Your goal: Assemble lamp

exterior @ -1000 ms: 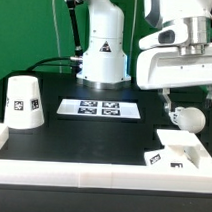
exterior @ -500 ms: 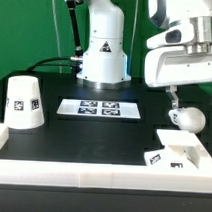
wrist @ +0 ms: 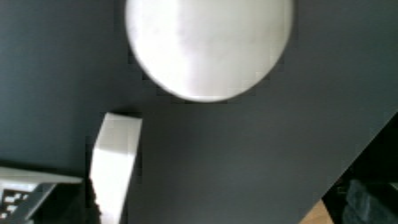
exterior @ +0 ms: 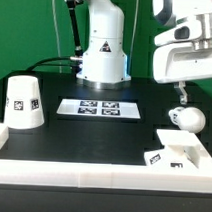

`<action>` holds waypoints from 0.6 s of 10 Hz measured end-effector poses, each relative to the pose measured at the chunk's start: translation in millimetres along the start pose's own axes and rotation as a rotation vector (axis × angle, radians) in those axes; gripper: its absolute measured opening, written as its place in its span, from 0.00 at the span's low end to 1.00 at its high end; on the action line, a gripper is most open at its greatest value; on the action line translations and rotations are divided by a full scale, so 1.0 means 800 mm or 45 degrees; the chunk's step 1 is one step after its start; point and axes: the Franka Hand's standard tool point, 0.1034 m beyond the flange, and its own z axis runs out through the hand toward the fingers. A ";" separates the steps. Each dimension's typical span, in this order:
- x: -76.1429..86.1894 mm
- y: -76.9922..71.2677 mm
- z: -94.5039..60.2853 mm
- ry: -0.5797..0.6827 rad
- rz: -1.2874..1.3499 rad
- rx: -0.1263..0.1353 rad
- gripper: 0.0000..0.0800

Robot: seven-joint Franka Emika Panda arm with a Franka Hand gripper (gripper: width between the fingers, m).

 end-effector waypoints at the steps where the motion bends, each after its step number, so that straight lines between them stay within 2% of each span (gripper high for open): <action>1: -0.007 0.000 0.002 0.000 -0.005 -0.002 0.87; 4: -0.006 -0.002 0.004 -0.036 -0.002 0.006 0.87; 5: -0.014 -0.005 0.006 -0.137 0.000 0.023 0.87; 6: -0.013 -0.004 0.006 -0.220 0.006 0.034 0.87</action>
Offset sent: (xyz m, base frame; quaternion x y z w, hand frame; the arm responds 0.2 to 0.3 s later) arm 0.0000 0.0000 0.0000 0.0000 0.0000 0.0000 1.0000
